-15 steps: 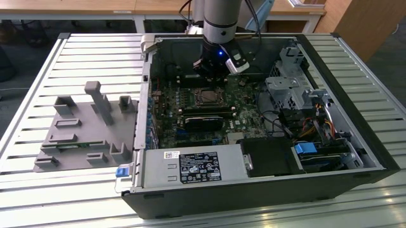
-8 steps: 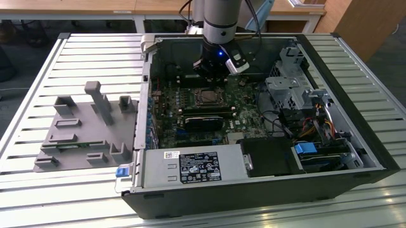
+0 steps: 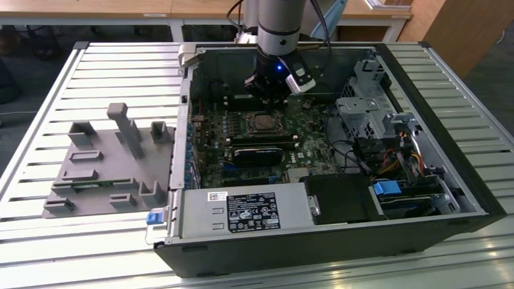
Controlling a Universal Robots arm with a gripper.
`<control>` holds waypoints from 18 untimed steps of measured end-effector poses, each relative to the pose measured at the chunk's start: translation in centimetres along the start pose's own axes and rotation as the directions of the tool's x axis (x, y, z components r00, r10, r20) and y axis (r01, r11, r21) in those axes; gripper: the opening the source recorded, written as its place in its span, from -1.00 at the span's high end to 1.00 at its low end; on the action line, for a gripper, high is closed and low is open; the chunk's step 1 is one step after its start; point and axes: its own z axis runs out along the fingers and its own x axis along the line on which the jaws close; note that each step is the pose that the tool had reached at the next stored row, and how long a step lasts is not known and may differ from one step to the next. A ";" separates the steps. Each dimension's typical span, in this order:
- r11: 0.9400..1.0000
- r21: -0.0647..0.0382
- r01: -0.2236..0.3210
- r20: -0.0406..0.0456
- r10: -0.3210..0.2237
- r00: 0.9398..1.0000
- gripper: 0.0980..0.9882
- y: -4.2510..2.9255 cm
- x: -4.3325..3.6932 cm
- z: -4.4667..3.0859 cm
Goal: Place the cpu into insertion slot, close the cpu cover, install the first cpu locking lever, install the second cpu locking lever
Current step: 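Install the first cpu locking lever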
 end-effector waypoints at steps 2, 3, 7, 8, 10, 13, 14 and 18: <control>1.000 0.003 0.000 0.000 0.000 1.000 0.96 -0.01 0.00 0.02; 1.000 0.005 0.000 0.000 0.000 1.000 0.96 -0.01 0.00 0.04; 1.000 0.010 -0.001 0.000 0.001 1.000 0.96 -0.01 0.00 0.12; 1.000 0.011 -0.001 0.000 0.001 1.000 0.96 -0.01 0.00 0.13; 1.000 0.012 -0.001 0.000 0.001 1.000 0.96 -0.01 0.00 0.13; 1.000 0.012 -0.001 0.000 0.001 1.000 0.96 0.01 -0.01 0.02; 1.000 0.012 -0.001 0.000 0.001 1.000 0.96 0.01 -0.01 -0.02; 1.000 0.012 -0.001 0.000 0.001 1.000 0.96 0.01 -0.01 -0.11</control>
